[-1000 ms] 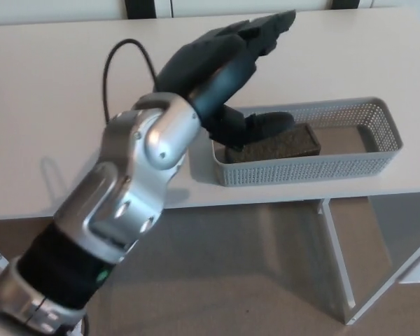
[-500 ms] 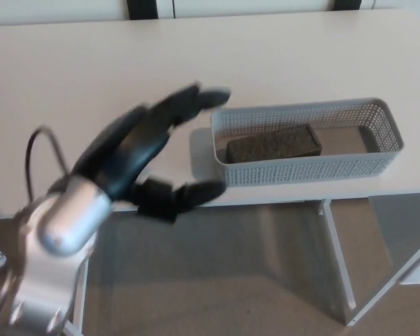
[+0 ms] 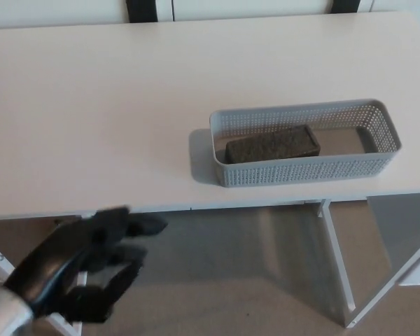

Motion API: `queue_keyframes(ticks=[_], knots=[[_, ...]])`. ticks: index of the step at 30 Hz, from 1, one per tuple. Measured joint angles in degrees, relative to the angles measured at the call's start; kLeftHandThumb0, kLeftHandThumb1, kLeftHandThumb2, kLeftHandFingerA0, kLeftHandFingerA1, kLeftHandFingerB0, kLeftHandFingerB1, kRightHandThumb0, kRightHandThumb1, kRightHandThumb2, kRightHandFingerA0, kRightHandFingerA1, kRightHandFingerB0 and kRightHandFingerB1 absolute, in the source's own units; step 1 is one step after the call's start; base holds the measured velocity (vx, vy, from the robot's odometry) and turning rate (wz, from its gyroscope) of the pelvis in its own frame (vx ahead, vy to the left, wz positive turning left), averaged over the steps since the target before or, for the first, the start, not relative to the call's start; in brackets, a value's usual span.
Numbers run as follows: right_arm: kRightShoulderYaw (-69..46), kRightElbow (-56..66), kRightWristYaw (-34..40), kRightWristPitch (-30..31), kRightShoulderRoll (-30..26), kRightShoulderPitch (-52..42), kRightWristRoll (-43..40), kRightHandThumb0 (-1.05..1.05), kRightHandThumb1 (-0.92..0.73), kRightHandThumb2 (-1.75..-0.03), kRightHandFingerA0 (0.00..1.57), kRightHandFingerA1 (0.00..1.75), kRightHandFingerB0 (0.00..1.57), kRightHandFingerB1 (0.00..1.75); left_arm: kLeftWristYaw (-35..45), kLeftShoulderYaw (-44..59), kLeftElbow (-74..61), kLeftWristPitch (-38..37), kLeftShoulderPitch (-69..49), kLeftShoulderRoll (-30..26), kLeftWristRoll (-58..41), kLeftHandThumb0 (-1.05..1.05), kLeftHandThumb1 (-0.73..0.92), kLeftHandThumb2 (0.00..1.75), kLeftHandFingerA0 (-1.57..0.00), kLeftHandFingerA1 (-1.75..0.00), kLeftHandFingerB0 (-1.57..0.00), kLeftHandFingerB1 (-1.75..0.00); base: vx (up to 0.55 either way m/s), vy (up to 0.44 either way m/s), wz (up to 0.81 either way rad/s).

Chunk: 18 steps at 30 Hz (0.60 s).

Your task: The robot walks towards a desk on which an eraser is kept on the left hand side and a container is kept on the right hand side. The robot picks up the eraser using its left hand and places it in the container.

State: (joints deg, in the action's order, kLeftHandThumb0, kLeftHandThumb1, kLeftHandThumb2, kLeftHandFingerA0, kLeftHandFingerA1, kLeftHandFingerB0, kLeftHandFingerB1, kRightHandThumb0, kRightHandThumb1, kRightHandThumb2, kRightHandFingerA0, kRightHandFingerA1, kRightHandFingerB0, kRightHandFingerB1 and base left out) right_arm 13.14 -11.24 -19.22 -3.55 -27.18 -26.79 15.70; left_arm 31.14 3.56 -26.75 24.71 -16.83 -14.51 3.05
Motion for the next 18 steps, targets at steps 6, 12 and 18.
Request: queue_keyframes(ticks=[6, 12, 18], knots=[[0.02, -0.58, 0.1, -0.04, 0.22, 0.08, -0.01, -0.47, -0.52, -0.56, 0.68, 0.46, 0.54, 0.41, 5.39, 4.6, 2.74, -0.24, -7.66, -1.37, -3.5, -0.84, 0.61, 0.99, -0.38, -0.48, -0.24, -0.39, 0.0, 0.0, 0.0], [-0.14, -1.83, 0.82, -0.25, 1.84, -0.16, -0.08, -0.47, -0.56, -0.57, 0.63, 0.47, 0.5, 0.42, 8.11, 6.09, 11.81, -3.26, -15.37, -1.89, -4.54, -0.87, 0.77, 0.64, -0.21, -0.33, -0.17, -0.28, 0.0, 0.0, 0.0], [-0.38, -2.01, 1.76, -0.35, 3.67, -0.13, -0.13, -0.53, -0.46, -0.8, 0.55, 0.58, 0.42, 0.53, 7.06, 5.64, 23.36, -6.5, -17.84, -1.98, -3.72, -0.82, 0.6, 0.98, -0.02, -0.41, -0.07, -0.33, 0.0, 0.0, 0.0]])
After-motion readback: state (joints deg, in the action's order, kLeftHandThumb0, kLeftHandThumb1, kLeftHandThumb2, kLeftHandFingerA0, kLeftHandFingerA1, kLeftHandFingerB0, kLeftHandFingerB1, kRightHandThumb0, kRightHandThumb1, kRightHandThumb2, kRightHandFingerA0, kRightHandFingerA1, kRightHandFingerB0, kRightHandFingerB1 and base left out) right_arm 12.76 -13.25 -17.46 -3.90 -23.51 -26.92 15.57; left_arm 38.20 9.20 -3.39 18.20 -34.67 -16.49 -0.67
